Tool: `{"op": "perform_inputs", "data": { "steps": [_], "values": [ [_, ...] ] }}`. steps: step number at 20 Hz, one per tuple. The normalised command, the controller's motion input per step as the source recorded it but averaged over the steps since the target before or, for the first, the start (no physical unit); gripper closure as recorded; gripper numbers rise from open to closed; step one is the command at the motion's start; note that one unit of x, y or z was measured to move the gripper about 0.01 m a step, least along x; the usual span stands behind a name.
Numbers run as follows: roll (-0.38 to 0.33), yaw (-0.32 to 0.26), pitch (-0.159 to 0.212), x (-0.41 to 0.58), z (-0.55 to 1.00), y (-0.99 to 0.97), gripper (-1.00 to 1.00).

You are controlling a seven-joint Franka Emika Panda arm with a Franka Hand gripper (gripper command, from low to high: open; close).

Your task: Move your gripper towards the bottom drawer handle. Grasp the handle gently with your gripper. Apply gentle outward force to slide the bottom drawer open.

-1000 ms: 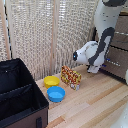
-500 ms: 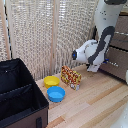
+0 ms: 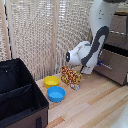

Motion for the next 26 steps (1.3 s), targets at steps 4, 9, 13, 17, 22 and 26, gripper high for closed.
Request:
{"op": "perform_inputs", "data": {
  "steps": [4,9,13,17,22,26],
  "values": [
    [-0.003,0.024,0.012,0.303,-0.41,1.0,1.0],
    [0.0,0.036,0.005,0.249,-0.28,0.98,1.0],
    [0.0,0.033,0.01,0.261,-0.29,0.99,1.0],
    [0.0,0.048,0.013,0.185,-0.03,0.37,-1.0],
    [-0.001,0.019,0.0,0.026,0.04,0.01,-1.0],
    [0.005,-0.011,0.001,0.086,0.28,0.0,-1.0]
  ]
}}
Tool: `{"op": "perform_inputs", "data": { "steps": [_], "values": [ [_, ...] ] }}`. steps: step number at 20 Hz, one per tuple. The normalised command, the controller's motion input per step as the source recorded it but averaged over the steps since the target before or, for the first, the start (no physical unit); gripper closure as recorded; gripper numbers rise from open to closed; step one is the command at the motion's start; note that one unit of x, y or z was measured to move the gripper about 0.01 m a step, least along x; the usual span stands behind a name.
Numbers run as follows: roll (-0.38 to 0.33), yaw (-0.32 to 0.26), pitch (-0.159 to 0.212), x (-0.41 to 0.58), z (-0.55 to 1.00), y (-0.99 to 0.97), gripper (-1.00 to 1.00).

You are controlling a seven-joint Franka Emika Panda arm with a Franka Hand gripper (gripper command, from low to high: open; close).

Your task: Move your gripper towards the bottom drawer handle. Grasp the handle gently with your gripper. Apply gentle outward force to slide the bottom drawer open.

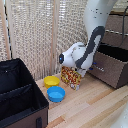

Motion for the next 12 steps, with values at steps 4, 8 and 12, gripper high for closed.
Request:
{"op": "perform_inputs", "data": {
  "steps": [4,8,12],
  "values": [
    [0.033,-0.028,0.019,0.168,0.48,0.0,-1.0],
    [0.0,-0.053,0.047,0.325,0.58,0.11,-1.0],
    [0.0,-0.073,0.079,0.354,0.6,0.13,-1.0]
  ]
}}
